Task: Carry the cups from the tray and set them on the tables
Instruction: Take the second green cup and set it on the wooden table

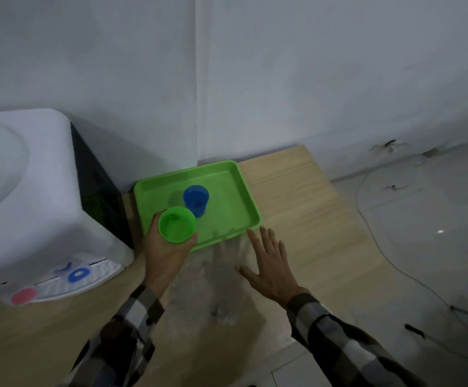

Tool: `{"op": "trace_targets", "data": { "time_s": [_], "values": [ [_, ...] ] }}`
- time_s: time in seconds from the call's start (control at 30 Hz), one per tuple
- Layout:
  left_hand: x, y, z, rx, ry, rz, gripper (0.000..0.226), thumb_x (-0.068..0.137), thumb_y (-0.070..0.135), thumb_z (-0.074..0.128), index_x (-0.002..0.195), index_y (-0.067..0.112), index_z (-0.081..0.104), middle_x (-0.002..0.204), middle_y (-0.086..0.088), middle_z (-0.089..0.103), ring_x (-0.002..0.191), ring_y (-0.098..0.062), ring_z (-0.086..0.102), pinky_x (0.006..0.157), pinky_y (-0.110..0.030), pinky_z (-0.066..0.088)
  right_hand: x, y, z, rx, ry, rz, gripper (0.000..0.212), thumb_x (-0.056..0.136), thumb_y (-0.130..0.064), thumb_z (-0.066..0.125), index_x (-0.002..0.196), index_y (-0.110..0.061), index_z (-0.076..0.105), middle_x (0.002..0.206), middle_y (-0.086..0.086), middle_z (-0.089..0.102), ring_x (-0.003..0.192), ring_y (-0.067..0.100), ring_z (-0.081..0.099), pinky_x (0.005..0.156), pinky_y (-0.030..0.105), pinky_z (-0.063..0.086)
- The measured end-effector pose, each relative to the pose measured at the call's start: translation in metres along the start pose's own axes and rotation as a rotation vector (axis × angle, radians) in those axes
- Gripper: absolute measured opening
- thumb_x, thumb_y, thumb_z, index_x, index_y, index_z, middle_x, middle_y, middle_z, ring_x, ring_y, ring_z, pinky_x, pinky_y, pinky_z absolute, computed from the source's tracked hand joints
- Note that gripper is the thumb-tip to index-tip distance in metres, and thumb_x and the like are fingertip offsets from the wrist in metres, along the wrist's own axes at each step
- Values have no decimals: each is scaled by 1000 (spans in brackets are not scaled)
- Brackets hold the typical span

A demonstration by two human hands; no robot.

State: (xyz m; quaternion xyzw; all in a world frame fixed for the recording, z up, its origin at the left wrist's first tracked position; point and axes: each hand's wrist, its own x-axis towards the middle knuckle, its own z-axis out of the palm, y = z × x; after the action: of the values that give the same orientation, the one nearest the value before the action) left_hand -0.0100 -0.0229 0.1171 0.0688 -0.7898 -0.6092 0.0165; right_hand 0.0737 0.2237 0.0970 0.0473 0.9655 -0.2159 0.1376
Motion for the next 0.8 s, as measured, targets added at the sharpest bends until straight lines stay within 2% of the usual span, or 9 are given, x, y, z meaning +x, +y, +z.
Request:
{"op": "trace_targets", "data": {
  "time_s": [0.07,0.13,0.23,0.4,0.53,0.67,0.73,0.8],
  "values": [
    [-21,22,7,12,-47,32,55,66,1,96,110,12,65,99,-1,73,83,3,65,73,-9,50,-27,6,-16,61,52,24,91,94,-72,45,163,-36,-1,174,6,-7,159,25,-16,128,56,1],
    [-44,43,17,14,-102,56,53,66,0,95,108,14,65,92,7,72,78,6,65,67,-5,47,-56,12,-32,135,110,48,91,94,-73,46,163,-37,0,174,3,-7,159,22,-16,127,53,-1],
    [-79,70,36,15,-170,119,50,67,1,93,106,18,66,87,14,74,76,3,67,64,-8,49,-104,27,-52,214,190,102,89,94,-69,50,163,-38,3,174,2,-4,159,20,-12,128,51,1],
    [-140,113,75,35,-283,249,52,66,13,98,107,21,67,99,7,75,87,-5,69,72,-12,52,-193,63,-74,257,300,238,85,97,-66,50,163,-36,4,174,1,-2,160,20,-8,128,51,-1],
    [-188,141,109,52,-372,343,53,63,19,101,104,23,67,97,4,74,87,-14,69,73,-30,54,-270,102,-84,292,404,358,86,96,-65,52,163,-36,5,174,2,0,160,20,-7,128,50,0],
    [-233,165,148,52,-465,418,51,61,17,101,100,23,68,94,6,74,84,-10,68,72,-21,53,-340,142,-93,331,493,473,87,97,-61,55,163,-33,5,174,3,1,160,20,-5,129,50,2],
    [-256,175,168,55,-538,441,51,62,19,101,100,23,67,94,6,74,84,-10,69,72,-26,54,-370,161,-97,331,529,533,87,97,-60,56,163,-32,8,173,3,5,160,21,-3,129,51,4],
    [-276,184,188,51,-597,470,51,62,22,101,100,24,67,94,7,74,85,-8,69,72,-24,52,-396,176,-100,348,570,580,85,96,-61,56,163,-33,10,173,2,8,160,20,-1,129,52,6]
  ]
}}
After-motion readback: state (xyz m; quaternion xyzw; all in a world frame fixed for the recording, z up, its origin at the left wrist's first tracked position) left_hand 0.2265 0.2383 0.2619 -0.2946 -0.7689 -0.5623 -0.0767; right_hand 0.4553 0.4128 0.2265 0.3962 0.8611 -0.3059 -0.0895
